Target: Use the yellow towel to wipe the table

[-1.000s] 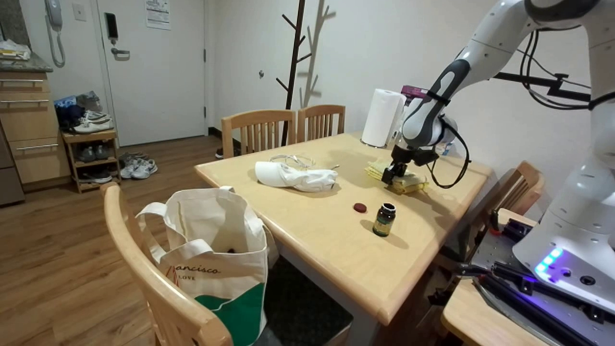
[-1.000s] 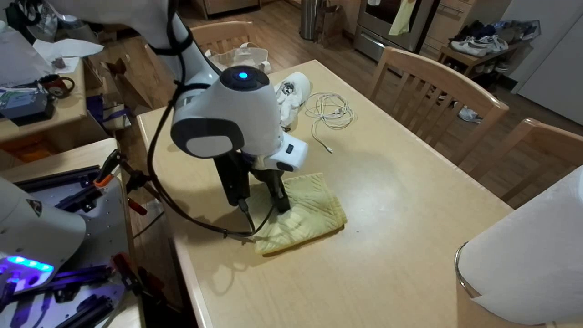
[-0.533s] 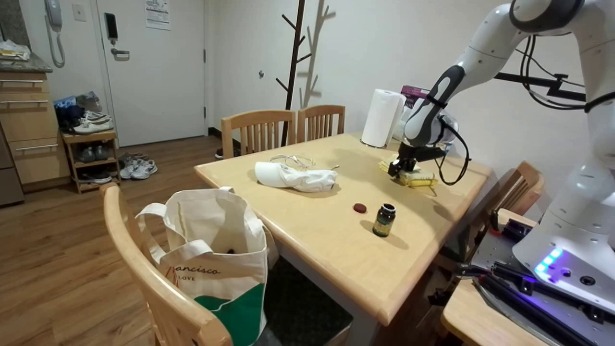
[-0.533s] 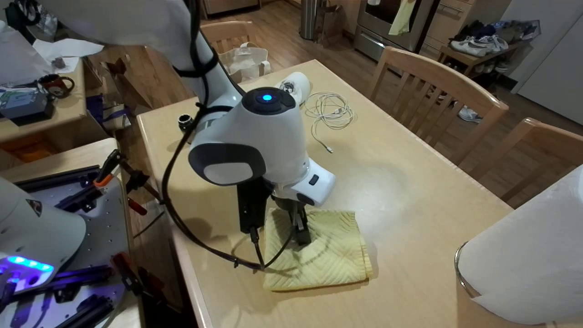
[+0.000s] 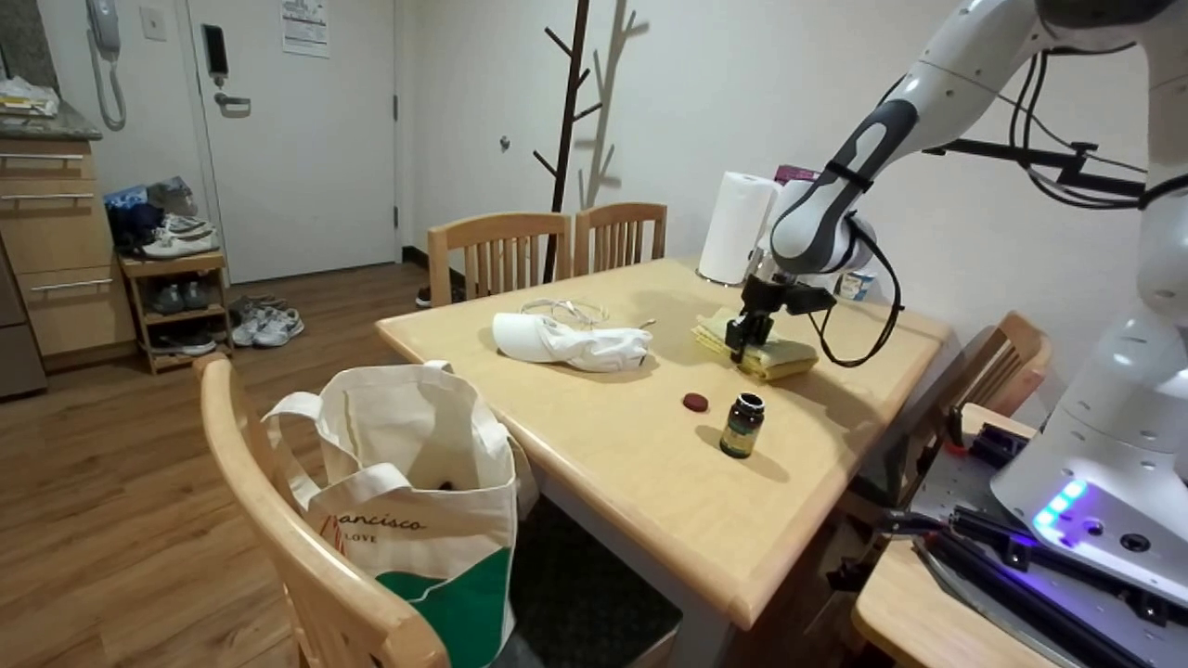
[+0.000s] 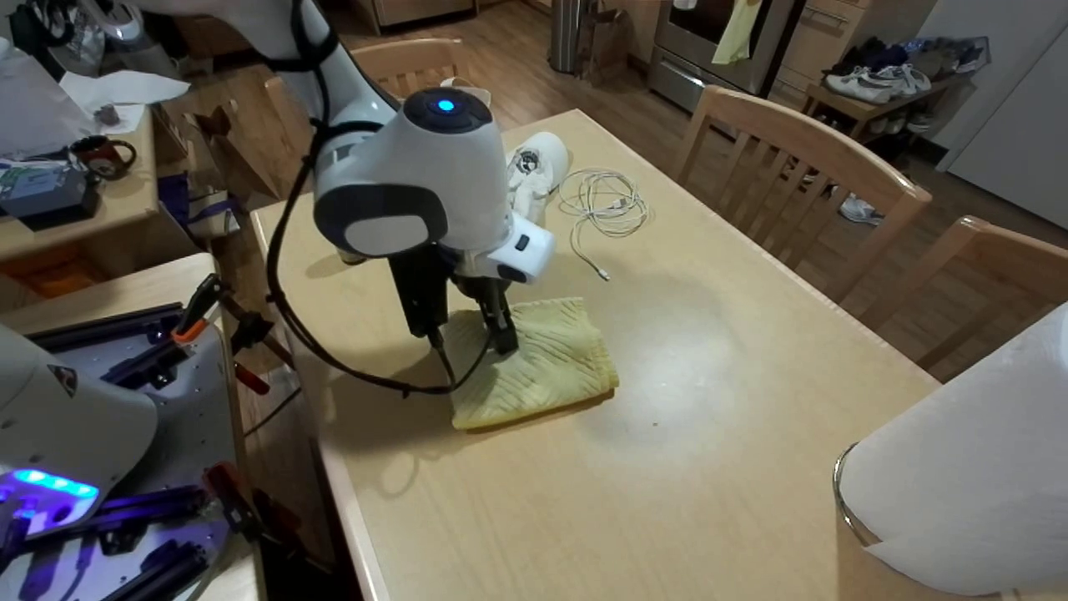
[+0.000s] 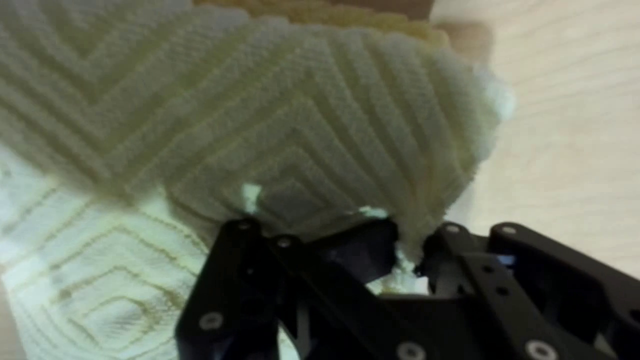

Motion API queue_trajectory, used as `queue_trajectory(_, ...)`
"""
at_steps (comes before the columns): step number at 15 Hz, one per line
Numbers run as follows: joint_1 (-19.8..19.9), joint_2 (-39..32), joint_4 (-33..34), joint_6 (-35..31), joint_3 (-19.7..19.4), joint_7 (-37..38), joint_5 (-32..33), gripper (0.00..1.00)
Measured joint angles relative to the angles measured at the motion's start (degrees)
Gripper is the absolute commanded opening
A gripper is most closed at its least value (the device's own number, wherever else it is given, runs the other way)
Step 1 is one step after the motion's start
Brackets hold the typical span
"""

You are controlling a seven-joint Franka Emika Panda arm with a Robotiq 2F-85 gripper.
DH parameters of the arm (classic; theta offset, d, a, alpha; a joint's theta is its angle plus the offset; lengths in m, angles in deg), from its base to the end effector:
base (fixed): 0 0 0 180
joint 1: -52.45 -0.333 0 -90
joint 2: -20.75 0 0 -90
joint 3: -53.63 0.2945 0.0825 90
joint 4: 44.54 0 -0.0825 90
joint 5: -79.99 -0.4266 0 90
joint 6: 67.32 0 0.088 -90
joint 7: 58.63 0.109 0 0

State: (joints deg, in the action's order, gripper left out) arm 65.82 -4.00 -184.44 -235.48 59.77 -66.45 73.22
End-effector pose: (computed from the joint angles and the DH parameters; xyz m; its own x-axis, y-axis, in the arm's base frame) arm 0.4814 -0.0617 0.0738 0.9909 -0.1175 0.0662 -0.1131 -0.9913 -0.0675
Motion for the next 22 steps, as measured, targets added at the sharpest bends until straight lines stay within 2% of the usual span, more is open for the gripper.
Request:
queue_trajectory(2, -0.25, 2.25, -2.73, 0.45, 2.25, 0.00, -0.02, 0.02)
queue_trajectory(7, -1.13, 9.03, -8.84, 2.27, 4.67, -0.75, -0.06, 0.03)
queue_trajectory(12, -5.82, 13.59, -12.49, 3.67, 5.83, -1.14, -0.36, 0.03)
queue_trajectory(14, -6.08, 13.34, -12.54, 5.52, 5.51, -1.56, -1.51, 0.03)
queue_trajectory(17, -5.51, 11.32, -12.18, 6.98, 3.07, -2.94, -3.04, 0.03)
queue_trajectory(22, -2.26, 6.13, -7.93, 6.69, -0.70, -3.91, -3.75, 0.03)
